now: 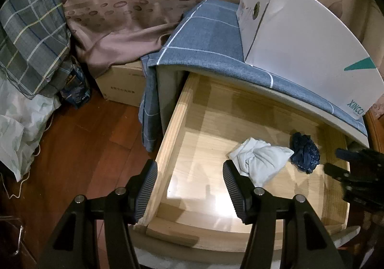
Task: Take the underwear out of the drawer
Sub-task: 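Withdraw the open right tool from the box toward the drawer, then move the right tool into the drawer and grasp the navy lace underwear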
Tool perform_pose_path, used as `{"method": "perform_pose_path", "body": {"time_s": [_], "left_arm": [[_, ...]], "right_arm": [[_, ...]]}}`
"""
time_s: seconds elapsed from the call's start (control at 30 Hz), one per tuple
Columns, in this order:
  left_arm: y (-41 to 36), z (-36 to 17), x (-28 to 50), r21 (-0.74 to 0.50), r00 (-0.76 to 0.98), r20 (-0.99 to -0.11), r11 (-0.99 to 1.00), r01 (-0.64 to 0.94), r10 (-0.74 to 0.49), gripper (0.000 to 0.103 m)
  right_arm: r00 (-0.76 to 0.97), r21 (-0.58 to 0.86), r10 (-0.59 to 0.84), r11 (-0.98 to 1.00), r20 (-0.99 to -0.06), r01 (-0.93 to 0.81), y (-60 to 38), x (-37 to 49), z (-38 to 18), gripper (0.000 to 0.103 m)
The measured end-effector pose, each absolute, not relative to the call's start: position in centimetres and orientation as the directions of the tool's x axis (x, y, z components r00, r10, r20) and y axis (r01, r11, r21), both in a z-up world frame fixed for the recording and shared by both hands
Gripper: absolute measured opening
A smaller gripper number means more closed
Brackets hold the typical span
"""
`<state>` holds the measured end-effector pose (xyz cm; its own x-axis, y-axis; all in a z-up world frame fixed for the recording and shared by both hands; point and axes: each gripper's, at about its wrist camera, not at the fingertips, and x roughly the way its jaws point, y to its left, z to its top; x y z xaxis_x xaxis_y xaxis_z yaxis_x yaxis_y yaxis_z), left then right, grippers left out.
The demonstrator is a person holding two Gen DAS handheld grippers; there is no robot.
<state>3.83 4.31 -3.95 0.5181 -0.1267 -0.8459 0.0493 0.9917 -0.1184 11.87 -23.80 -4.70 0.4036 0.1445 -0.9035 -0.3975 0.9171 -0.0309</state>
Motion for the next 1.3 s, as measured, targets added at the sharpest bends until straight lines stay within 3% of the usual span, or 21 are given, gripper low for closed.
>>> {"method": "perform_pose_path", "body": {"time_s": [0.13, 0.47, 0.7, 1.0, 1.3], "left_arm": [[4.4, -3.9, 3.8, -0.122, 0.518, -0.845, 0.991, 0.052, -0.131, 0.058], [4.3, -4.0, 3.7, -0.121, 0.516, -0.846, 0.991, 0.060, -0.134, 0.058], [4.1, -4.1, 3.7, -0.119, 0.517, -0.845, 0.991, 0.065, -0.136, 0.058], [4.2, -4.0, 3.8, -0.118, 0.516, -0.846, 0.991, 0.066, -0.135, 0.058], [3.9, -4.1, 3.7, -0.105, 0.516, -0.847, 0.992, 0.076, -0.129, 0.058]], "right_arm": [[0.391, -0.084, 0.089, 0.911, -0.916, -0.404, -23.9, 13.1, -7.6, 0.049], [0.403, -0.163, 0.030, 0.886, -0.915, -0.435, -23.4, 15.3, -11.3, 0.065], [0.402, -0.206, -0.004, 0.863, -0.916, -0.461, -22.8, 16.1, -13.4, 0.065], [0.318, -0.147, -0.004, 0.891, -0.948, -0.430, -24.2, 16.3, -14.3, 0.039], [0.116, -0.074, -0.035, 0.934, -0.993, -0.349, -26.0, 15.1, -14.5, 0.033]]}}
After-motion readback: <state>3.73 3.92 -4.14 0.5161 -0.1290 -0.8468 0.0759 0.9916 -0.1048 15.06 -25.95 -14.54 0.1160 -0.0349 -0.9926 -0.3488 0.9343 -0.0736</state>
